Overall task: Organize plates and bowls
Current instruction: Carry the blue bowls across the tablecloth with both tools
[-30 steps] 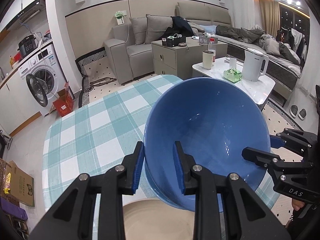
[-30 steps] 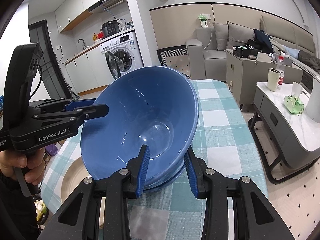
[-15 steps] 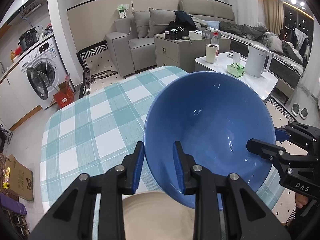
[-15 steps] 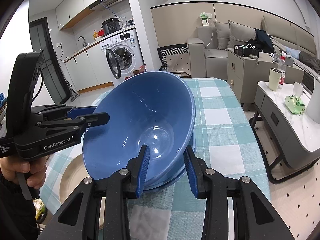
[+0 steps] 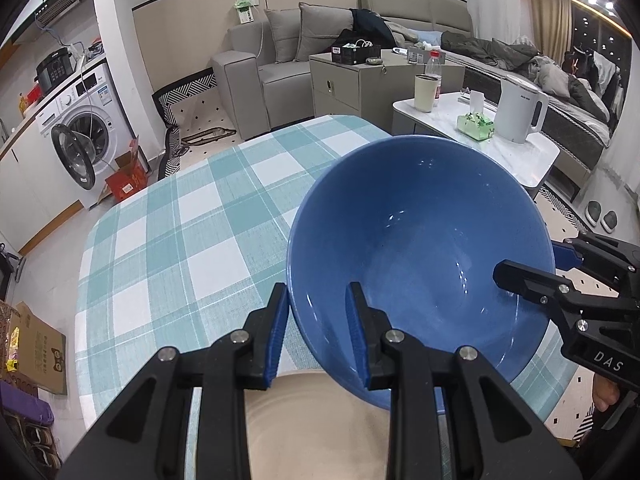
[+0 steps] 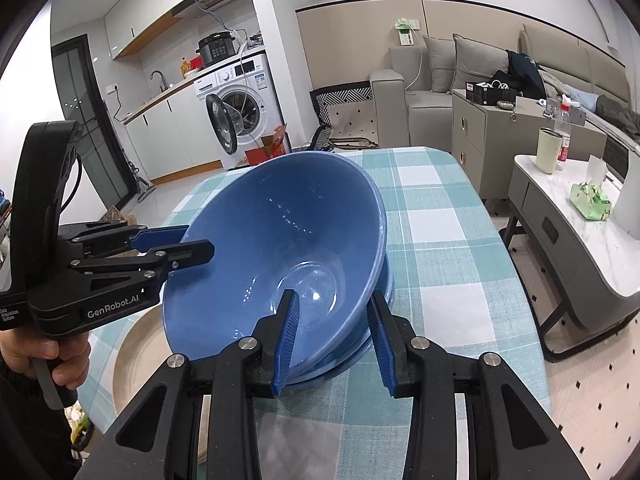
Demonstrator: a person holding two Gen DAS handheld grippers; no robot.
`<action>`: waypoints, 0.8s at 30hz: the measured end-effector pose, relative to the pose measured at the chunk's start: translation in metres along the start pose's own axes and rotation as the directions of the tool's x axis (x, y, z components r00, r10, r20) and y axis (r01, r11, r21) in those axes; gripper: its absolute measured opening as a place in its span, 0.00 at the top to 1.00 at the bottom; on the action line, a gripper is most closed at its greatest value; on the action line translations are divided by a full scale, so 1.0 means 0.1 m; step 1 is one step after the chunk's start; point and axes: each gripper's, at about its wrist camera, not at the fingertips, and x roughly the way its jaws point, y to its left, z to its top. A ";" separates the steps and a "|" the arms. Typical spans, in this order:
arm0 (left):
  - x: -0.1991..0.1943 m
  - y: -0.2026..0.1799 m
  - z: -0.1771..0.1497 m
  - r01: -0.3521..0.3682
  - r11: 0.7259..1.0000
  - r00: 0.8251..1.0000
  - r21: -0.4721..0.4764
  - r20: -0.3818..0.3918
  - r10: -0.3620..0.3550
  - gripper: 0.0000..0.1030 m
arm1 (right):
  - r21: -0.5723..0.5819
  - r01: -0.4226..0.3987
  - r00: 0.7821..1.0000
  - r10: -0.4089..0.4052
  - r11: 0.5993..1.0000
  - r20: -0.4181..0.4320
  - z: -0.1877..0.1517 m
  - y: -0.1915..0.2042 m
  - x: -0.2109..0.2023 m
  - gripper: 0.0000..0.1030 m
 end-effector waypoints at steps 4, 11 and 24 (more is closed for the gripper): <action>0.02 0.03 -0.03 -0.006 1.000 1.000 -0.013 -0.011 0.005 0.73 | -0.002 -0.001 1.000 0.001 1.000 -0.009 -0.02 0.02 0.06 0.65; 0.06 0.05 -0.07 0.001 1.000 1.000 -0.017 -0.019 -0.001 0.73 | 0.005 0.012 1.000 -0.012 1.000 -0.010 -0.01 0.04 0.13 0.65; 0.13 0.04 -0.10 0.006 1.000 0.999 -0.024 -0.031 -0.007 0.73 | -0.061 0.085 0.996 -0.085 0.995 0.000 -0.04 0.13 0.19 0.64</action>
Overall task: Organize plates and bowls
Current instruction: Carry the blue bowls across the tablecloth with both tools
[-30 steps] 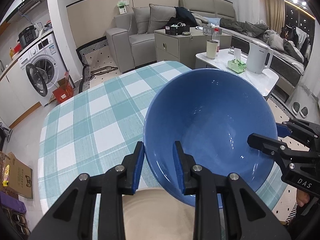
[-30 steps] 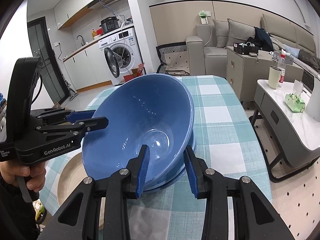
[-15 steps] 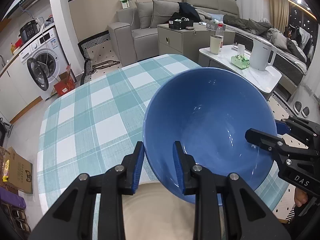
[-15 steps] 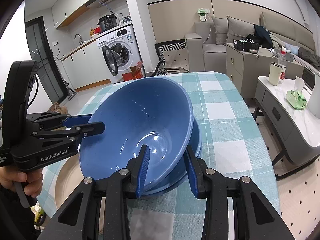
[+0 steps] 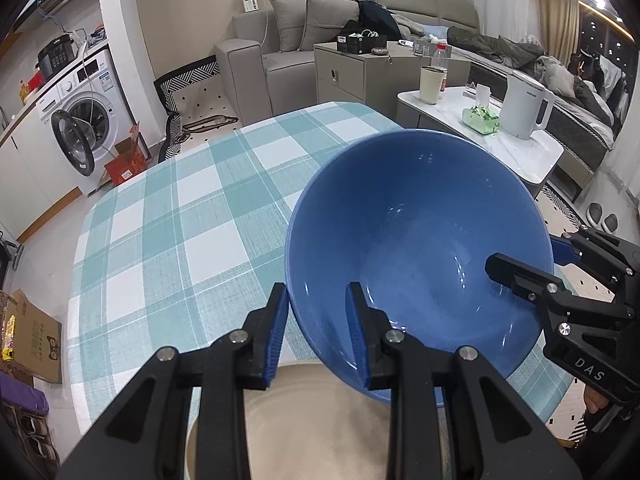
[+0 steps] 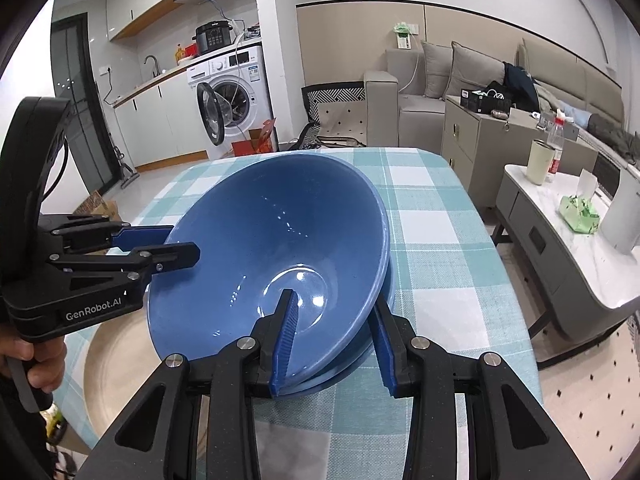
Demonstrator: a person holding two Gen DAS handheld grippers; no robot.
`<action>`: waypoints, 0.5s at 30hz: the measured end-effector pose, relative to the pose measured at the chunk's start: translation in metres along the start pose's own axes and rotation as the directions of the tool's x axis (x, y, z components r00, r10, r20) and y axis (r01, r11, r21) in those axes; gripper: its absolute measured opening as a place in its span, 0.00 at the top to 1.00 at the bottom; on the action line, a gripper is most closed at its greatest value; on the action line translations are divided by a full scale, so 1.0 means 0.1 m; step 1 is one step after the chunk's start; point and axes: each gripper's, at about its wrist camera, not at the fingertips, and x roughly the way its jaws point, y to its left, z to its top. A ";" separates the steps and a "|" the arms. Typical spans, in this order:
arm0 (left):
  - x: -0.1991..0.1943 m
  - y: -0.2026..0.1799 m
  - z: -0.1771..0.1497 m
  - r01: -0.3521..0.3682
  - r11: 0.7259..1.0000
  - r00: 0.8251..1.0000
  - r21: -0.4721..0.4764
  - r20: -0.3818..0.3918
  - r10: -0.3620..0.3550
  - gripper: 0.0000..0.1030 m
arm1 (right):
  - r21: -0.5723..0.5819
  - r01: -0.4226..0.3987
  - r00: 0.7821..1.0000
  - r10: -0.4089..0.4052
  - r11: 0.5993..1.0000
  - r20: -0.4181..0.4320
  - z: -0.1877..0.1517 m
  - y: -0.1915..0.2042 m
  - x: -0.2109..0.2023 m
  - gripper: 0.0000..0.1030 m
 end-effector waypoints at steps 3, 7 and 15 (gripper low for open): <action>0.01 0.00 -0.01 0.000 1.000 1.000 0.001 -0.001 0.000 0.73 | -0.008 0.006 1.000 -0.006 1.000 0.002 -0.01 0.00 0.00 0.65; 0.02 -0.01 -0.02 -0.001 1.000 1.000 0.003 -0.003 0.001 0.73 | -0.011 0.012 1.000 -0.012 1.000 0.005 -0.01 -0.02 0.01 0.64; 0.09 -0.04 -0.07 0.014 1.000 0.999 0.002 -0.032 -0.014 0.72 | 0.011 0.018 1.000 -0.018 1.000 0.004 0.00 -0.09 0.01 0.64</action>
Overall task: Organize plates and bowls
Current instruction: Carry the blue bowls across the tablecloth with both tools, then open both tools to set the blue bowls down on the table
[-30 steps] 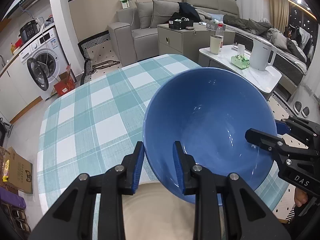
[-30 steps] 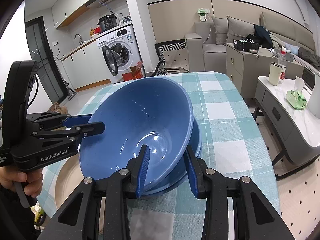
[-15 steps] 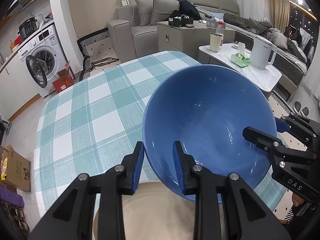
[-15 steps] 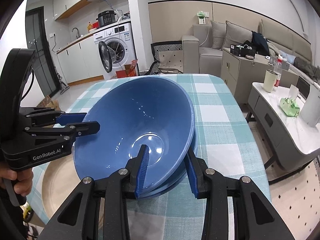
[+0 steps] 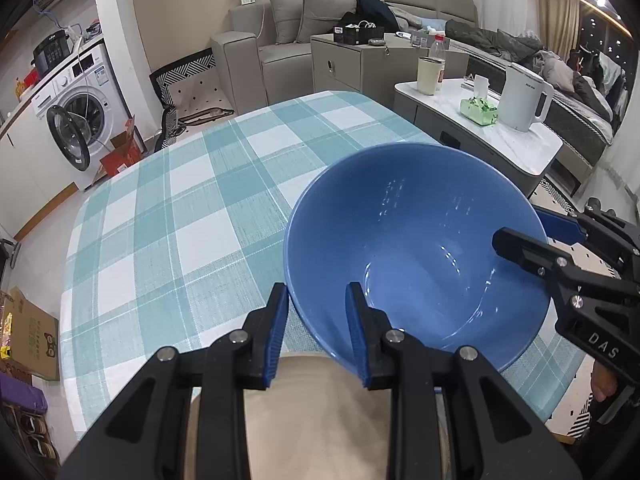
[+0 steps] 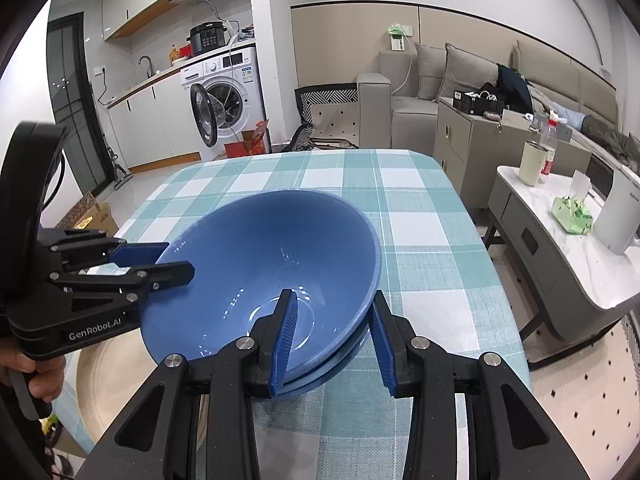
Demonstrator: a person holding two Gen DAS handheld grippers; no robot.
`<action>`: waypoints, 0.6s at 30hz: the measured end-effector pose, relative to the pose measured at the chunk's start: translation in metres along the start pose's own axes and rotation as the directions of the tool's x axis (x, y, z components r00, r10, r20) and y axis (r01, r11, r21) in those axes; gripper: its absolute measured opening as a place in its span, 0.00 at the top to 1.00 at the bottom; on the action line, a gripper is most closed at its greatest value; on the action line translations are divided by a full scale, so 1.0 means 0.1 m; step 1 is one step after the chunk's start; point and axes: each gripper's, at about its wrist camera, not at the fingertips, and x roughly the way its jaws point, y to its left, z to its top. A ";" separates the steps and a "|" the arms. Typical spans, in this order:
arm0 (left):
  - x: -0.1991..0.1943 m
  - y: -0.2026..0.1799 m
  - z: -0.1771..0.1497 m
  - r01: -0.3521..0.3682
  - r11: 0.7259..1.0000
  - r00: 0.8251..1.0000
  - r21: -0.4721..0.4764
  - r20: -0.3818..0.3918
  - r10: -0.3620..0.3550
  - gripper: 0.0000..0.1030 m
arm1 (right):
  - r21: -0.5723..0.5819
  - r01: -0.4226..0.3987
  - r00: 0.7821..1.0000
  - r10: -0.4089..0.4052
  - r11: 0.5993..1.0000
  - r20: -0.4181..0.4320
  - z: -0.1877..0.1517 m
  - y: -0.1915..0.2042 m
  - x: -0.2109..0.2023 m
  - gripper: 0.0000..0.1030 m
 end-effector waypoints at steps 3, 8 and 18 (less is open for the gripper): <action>-0.01 -0.01 -0.01 0.008 1.000 1.000 0.001 0.001 -0.008 0.71 | 0.002 -0.009 1.000 0.009 1.000 -0.003 0.00 -0.01 0.00 0.63; -0.06 0.01 -0.03 0.013 1.000 1.000 -0.009 0.012 -0.012 0.61 | 0.004 -0.034 0.999 0.034 0.999 0.012 0.01 -0.05 -0.05 0.41; -0.21 0.18 -0.09 0.014 0.994 0.997 -0.105 0.082 -0.006 0.13 | 0.055 -0.130 0.991 0.127 0.990 0.050 0.06 -0.20 -0.22 0.01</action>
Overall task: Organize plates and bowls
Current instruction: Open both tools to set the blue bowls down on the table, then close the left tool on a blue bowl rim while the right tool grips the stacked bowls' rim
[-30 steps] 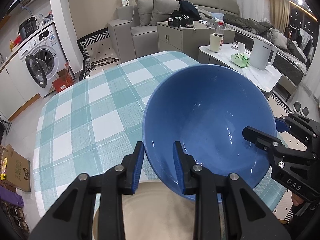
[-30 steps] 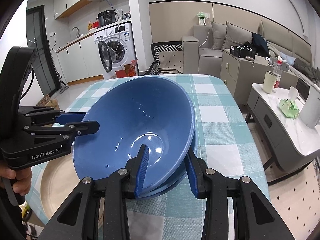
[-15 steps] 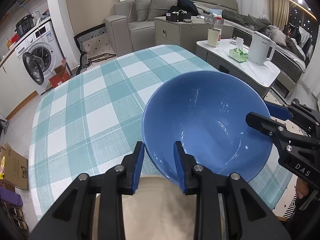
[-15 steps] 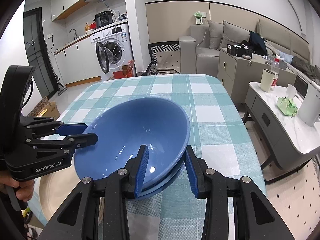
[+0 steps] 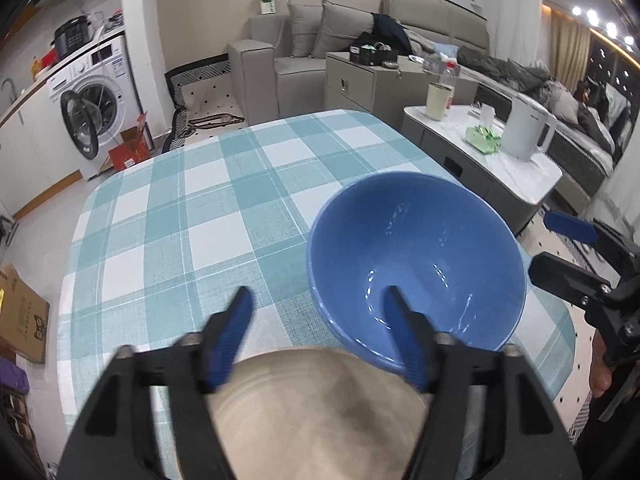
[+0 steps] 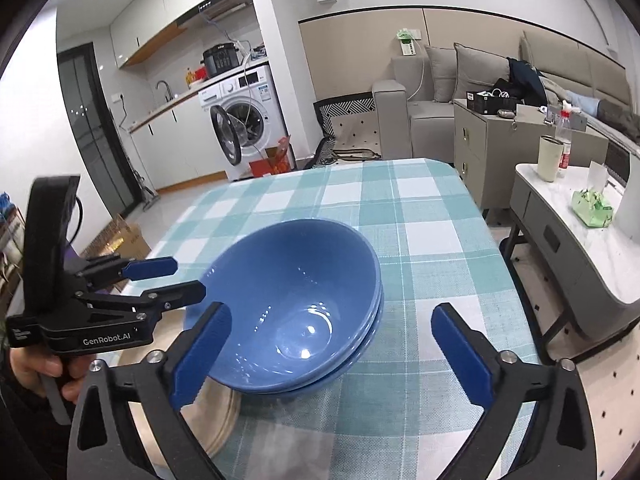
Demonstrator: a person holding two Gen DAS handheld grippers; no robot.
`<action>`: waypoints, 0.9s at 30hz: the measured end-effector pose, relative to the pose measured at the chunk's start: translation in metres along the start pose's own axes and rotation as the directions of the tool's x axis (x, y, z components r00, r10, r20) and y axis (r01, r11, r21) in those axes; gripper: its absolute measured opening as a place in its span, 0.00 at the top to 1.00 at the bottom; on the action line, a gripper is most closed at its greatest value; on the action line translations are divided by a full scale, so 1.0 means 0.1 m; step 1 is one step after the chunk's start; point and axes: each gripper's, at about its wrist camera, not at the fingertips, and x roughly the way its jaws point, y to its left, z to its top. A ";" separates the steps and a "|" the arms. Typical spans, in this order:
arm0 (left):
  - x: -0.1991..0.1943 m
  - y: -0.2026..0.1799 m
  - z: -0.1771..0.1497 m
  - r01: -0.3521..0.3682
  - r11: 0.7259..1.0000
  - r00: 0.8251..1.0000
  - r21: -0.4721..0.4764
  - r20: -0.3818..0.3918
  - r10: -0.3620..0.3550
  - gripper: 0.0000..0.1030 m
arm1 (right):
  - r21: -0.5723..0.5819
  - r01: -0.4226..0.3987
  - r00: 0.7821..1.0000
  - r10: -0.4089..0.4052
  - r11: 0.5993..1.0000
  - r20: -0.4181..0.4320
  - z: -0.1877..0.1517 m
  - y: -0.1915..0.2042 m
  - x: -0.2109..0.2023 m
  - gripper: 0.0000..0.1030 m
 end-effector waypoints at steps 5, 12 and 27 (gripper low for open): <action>-0.08 0.09 -0.04 0.020 0.998 0.998 -0.062 0.066 -0.016 0.05 | -0.036 -0.004 1.000 0.004 0.999 0.006 0.00 0.02 -0.04 0.01; -0.11 0.12 -0.06 0.004 0.997 0.995 -0.082 0.096 0.004 0.04 | -0.029 -0.041 0.999 0.041 0.999 0.005 -0.02 0.01 -0.03 0.00; -0.04 0.09 -0.10 -0.021 0.998 0.997 -0.062 0.079 0.026 0.04 | -0.054 -0.009 1.000 0.010 0.998 0.012 -0.05 0.01 0.04 0.00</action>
